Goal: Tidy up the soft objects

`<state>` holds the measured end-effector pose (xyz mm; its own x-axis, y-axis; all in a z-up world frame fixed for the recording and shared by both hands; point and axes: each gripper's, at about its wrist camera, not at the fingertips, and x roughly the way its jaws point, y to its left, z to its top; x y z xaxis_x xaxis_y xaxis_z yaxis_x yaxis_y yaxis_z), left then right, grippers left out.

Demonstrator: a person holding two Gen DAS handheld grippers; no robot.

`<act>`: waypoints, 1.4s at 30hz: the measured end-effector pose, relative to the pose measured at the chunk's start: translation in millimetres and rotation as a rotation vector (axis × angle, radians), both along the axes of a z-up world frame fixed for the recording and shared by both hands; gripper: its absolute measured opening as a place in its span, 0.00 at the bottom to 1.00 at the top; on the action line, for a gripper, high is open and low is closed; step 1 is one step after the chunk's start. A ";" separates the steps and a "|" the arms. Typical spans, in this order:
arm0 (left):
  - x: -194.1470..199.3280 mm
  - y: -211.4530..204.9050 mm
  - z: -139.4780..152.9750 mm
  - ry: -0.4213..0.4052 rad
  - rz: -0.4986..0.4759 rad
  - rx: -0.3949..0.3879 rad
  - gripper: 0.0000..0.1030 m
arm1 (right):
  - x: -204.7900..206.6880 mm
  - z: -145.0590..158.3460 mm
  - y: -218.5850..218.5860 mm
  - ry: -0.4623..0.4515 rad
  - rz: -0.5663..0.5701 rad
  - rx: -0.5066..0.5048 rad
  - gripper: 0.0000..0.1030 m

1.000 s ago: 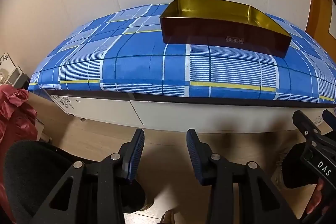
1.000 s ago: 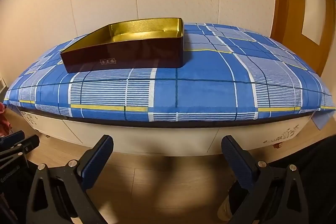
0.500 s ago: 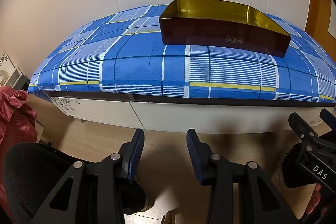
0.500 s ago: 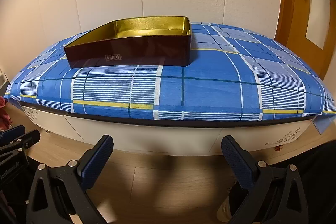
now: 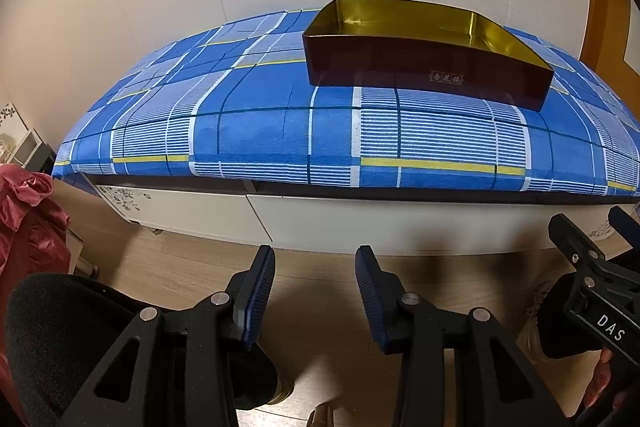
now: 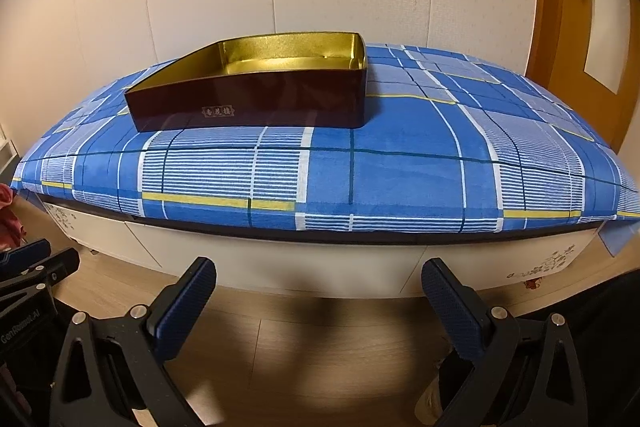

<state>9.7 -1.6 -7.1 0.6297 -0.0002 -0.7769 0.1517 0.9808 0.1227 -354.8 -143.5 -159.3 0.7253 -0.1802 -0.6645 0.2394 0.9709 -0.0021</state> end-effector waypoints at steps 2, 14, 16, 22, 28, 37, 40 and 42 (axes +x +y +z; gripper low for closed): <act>0.2 0.6 -0.1 0.001 0.000 -0.004 0.41 | 0.5 0.4 -0.3 -0.002 -0.002 -0.002 1.00; -0.7 -0.6 -0.8 0.002 -0.001 -0.001 0.41 | 0.0 0.1 -4.4 0.000 -0.004 0.009 1.00; 0.4 0.1 -1.4 0.005 0.001 -0.001 0.41 | -0.1 0.2 -4.4 0.000 -0.006 0.008 1.00; 1.0 -0.1 -2.0 0.007 -0.001 -0.001 0.41 | 0.4 -0.1 -4.7 0.002 -0.004 0.014 1.00; 1.0 -0.5 -2.8 0.008 -0.002 0.001 0.41 | 1.3 -0.2 -5.5 0.003 -0.008 0.023 1.00; 2.3 0.4 -4.6 0.022 -0.004 -0.008 0.41 | 3.2 -1.5 -5.3 0.010 -0.009 0.036 1.00; 4.2 1.2 -6.7 0.044 -0.006 -0.019 0.41 | 3.2 -1.6 -4.3 0.009 -0.005 0.034 1.00; 4.9 1.7 -7.9 0.054 -0.004 -0.021 0.41 | 3.6 -1.7 -4.0 0.010 -0.004 0.037 1.00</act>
<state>14.7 0.1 -15.0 0.5868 -0.0196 -0.8095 0.1615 0.9825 0.0933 -351.2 -147.5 -160.9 0.7178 -0.1582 -0.6780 0.2431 0.9695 0.0312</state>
